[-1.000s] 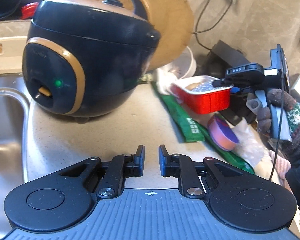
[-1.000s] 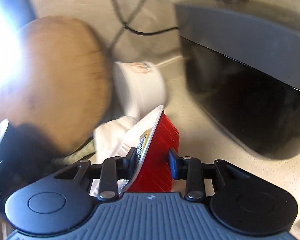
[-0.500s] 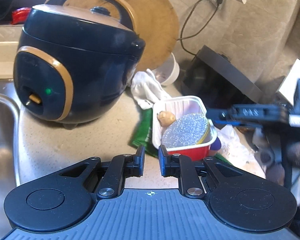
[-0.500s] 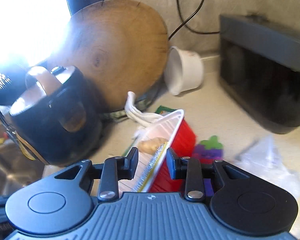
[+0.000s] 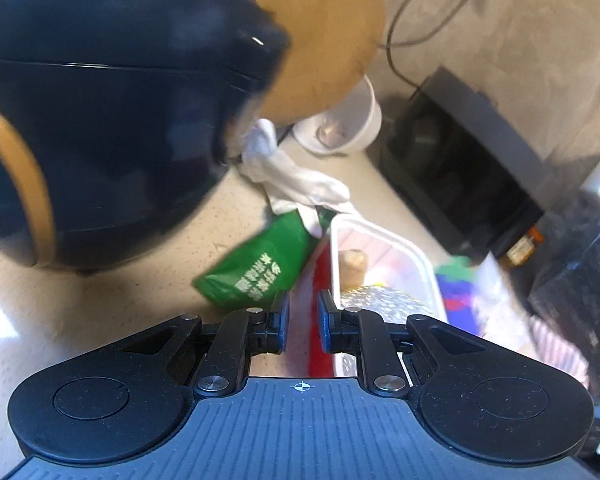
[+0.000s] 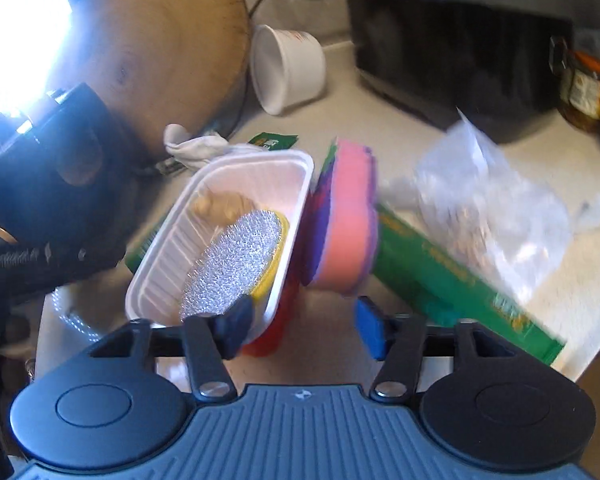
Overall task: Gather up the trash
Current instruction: 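Grasp the white paper cup with the right gripper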
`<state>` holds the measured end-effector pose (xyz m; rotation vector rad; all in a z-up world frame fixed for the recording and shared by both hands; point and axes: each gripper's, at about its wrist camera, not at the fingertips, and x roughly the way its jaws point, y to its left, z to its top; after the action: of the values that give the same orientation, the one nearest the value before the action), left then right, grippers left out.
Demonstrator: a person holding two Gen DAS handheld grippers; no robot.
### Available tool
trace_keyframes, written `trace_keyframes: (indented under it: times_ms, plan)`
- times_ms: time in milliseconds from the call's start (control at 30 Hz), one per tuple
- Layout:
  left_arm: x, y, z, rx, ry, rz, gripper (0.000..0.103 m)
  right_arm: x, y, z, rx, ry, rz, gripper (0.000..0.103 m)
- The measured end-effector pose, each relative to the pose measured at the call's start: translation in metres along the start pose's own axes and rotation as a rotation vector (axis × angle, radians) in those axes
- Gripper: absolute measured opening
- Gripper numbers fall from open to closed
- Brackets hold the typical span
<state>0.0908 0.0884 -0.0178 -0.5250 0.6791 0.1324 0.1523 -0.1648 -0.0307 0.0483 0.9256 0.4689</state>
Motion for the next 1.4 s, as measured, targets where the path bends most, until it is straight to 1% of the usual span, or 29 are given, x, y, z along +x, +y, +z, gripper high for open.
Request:
trace_keyframes:
  times_ms: [67, 133, 200, 267, 367, 433, 467, 500, 567, 667, 767, 833, 867, 933, 1000, 1033, 1067, 1100, 1133, 1200, 1233, 1267, 1300, 1333, 1400]
  plan:
    - [0.005, -0.008, -0.003, 0.048, 0.023, 0.003, 0.016, -0.002, -0.005, -0.003, 0.018, -0.006, 0.010, 0.070]
    - [0.007, -0.014, -0.006, 0.085, 0.030, 0.014, 0.016, -0.001, -0.008, -0.004, 0.022, -0.012, -0.001, 0.076]
    - [0.012, -0.019, -0.009, 0.122, 0.047, 0.036, 0.016, 0.001, -0.012, -0.005, 0.026, -0.013, -0.004, 0.082]
    - [0.017, -0.022, -0.013, 0.156, 0.080, 0.067, 0.015, 0.006, -0.016, -0.004, 0.041, -0.010, 0.005, 0.085]
    - [0.018, -0.023, -0.014, 0.188, 0.067, 0.096, 0.015, 0.008, -0.023, -0.002, 0.083, -0.007, 0.050, 0.086]
    - [0.010, -0.021, -0.011, 0.160, 0.040, 0.080, 0.015, -0.001, -0.026, 0.006, 0.084, -0.047, 0.113, 0.086]
    - [0.005, -0.020, -0.009, 0.143, 0.017, 0.078, 0.015, -0.006, -0.024, 0.015, 0.060, -0.076, 0.126, 0.086]
    - [-0.001, -0.019, -0.007, 0.126, -0.007, 0.080, 0.015, -0.011, -0.022, 0.026, 0.025, -0.108, 0.125, 0.086]
    - [-0.014, -0.018, -0.004, 0.098, -0.047, 0.080, 0.016, -0.015, -0.014, 0.056, -0.071, -0.166, 0.089, 0.086]
    - [-0.030, -0.020, -0.003, 0.093, -0.084, 0.080, 0.016, 0.003, -0.003, 0.115, -0.169, -0.205, 0.028, 0.086]
    - [-0.044, -0.023, -0.011, 0.099, -0.098, 0.079, 0.015, 0.046, 0.009, 0.180, -0.185, -0.231, 0.000, 0.086]
    - [-0.050, -0.024, -0.017, 0.098, -0.088, 0.078, 0.016, 0.081, 0.017, 0.216, -0.162, -0.230, 0.013, 0.086]
    - [-0.052, -0.023, -0.021, 0.094, -0.079, 0.082, 0.016, 0.102, 0.022, 0.229, -0.163, -0.221, 0.008, 0.086]
    - [-0.058, -0.020, -0.026, 0.083, -0.071, 0.103, 0.015, 0.145, 0.031, 0.247, -0.172, -0.185, -0.052, 0.086]
    - [-0.067, -0.014, -0.031, 0.072, -0.078, 0.137, 0.015, 0.182, 0.031, 0.260, -0.142, -0.144, -0.103, 0.086]
    - [-0.070, -0.011, -0.033, 0.063, -0.083, 0.156, 0.015, 0.197, 0.029, 0.267, -0.116, -0.131, -0.115, 0.084]
    - [-0.073, -0.008, -0.034, 0.052, -0.087, 0.175, 0.015, 0.209, 0.026, 0.272, -0.091, -0.116, -0.116, 0.080]
    - [-0.076, -0.004, -0.036, 0.036, -0.089, 0.193, 0.015, 0.219, 0.022, 0.278, -0.072, -0.092, -0.100, 0.059]
    - [-0.076, 0.000, -0.035, 0.018, -0.089, 0.208, 0.015, 0.225, 0.018, 0.283, -0.057, -0.072, -0.093, 0.035]
    - [-0.079, 0.006, -0.037, -0.013, -0.091, 0.228, 0.015, 0.222, 0.009, 0.287, -0.037, -0.086, -0.117, 0.017]
    - [-0.081, 0.010, -0.037, -0.023, -0.093, 0.229, 0.015, 0.214, 0.006, 0.286, -0.044, -0.108, -0.127, 0.011]
    - [-0.081, 0.013, -0.037, -0.032, -0.093, 0.225, 0.015, 0.203, 0.006, 0.283, -0.069, -0.135, -0.137, 0.010]
    - [-0.080, 0.015, -0.036, -0.040, -0.090, 0.218, 0.015, 0.190, 0.008, 0.278, -0.118, -0.172, -0.168, 0.006]
    - [-0.078, 0.016, -0.036, -0.044, -0.087, 0.208, 0.015, 0.175, 0.013, 0.270, -0.176, -0.201, -0.186, 0.006]
    - [-0.072, 0.015, -0.033, -0.041, -0.078, 0.178, 0.015, 0.144, 0.024, 0.252, -0.266, -0.219, -0.128, 0.005]
